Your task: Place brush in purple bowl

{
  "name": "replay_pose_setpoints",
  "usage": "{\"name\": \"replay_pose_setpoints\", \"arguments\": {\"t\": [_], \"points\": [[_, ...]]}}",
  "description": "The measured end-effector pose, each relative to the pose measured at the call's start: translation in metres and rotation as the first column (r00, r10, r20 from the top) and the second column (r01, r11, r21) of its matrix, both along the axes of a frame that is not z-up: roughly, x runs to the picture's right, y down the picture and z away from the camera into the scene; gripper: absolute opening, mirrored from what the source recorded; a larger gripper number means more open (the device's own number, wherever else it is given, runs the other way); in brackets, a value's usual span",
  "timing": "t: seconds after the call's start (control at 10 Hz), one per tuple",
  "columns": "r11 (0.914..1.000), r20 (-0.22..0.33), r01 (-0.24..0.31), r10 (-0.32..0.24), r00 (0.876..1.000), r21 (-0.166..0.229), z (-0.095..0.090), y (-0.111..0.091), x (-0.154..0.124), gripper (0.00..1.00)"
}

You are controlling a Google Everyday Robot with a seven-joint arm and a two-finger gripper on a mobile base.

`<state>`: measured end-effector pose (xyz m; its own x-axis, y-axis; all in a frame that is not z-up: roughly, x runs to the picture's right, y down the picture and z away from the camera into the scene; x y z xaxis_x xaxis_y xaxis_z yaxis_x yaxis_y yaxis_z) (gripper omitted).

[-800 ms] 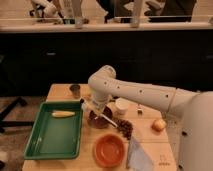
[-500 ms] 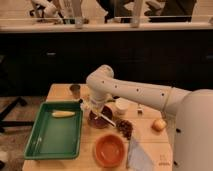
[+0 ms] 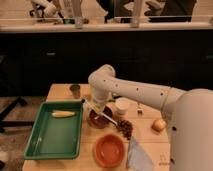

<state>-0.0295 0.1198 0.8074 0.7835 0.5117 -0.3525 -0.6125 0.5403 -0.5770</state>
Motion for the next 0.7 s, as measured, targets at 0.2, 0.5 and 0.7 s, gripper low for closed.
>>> {"name": "replay_pose_setpoints", "arguments": {"t": [0.2,0.5,0.7], "points": [[1.0,-0.002,0.0,0.0,1.0,-0.002,-0.0001,0.0003,0.0015,0.05],[1.0,-0.002,0.0,0.0,1.0,-0.002,0.0001,0.0004,0.0012,0.05],[1.0,-0.001,0.0,0.0,1.0,-0.003,0.0005,0.0008,0.0011,0.05]]}}
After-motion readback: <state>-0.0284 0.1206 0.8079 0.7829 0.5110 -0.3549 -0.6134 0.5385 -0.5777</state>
